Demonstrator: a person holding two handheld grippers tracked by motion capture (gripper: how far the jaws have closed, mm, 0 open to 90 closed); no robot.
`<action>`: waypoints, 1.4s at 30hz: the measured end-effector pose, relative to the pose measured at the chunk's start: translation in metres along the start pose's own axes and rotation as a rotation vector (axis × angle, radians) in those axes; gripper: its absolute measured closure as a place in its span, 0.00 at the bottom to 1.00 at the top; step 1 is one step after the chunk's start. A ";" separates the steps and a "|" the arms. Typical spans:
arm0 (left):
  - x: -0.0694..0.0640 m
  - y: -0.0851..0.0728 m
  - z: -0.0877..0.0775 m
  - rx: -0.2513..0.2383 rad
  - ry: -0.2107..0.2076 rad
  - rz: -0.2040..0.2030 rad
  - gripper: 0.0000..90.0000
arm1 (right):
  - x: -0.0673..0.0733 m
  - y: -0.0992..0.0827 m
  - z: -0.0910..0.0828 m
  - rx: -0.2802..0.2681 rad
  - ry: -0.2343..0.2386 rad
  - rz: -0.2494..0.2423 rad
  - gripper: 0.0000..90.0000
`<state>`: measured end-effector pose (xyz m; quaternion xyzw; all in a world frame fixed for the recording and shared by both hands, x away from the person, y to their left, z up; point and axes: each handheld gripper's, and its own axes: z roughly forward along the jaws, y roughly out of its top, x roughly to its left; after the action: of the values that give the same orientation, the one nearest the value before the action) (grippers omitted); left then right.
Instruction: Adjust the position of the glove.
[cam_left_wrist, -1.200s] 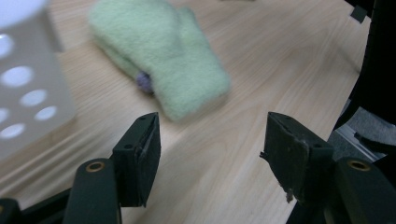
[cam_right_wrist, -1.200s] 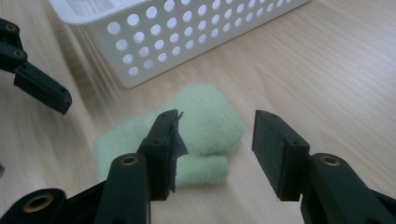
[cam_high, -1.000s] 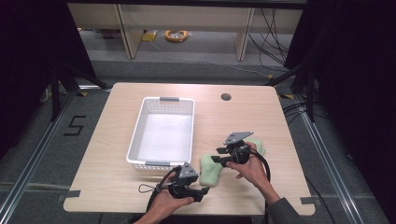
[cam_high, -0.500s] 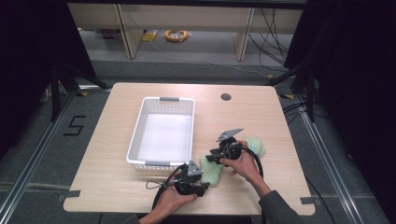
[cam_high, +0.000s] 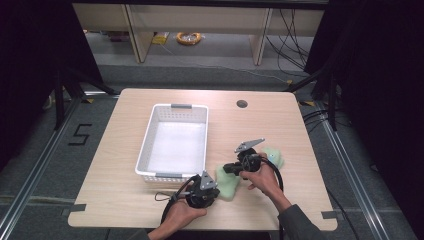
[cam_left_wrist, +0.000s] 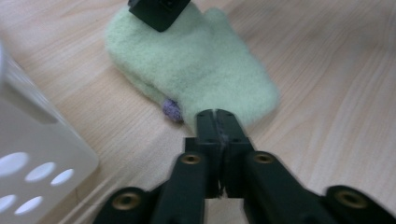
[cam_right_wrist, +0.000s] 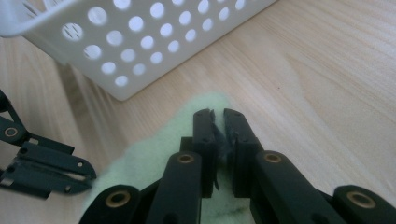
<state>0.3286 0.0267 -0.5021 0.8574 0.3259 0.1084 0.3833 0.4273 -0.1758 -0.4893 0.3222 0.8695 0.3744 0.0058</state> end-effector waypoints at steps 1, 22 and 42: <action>0.001 0.000 -0.001 -0.002 0.003 0.006 0.99 | 0.001 0.000 -0.003 -0.008 0.010 0.008 0.94; -0.006 0.002 0.011 0.043 -0.033 -0.032 0.53 | -0.001 -0.010 -0.004 -0.002 0.001 0.076 0.94; 0.005 0.004 -0.007 0.024 -0.057 0.021 0.88 | 0.008 -0.016 -0.025 -0.055 0.012 0.085 0.94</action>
<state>0.3314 0.0319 -0.4943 0.8680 0.3073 0.0841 0.3809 0.4058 -0.1958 -0.4801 0.3564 0.8443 0.4001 -0.0066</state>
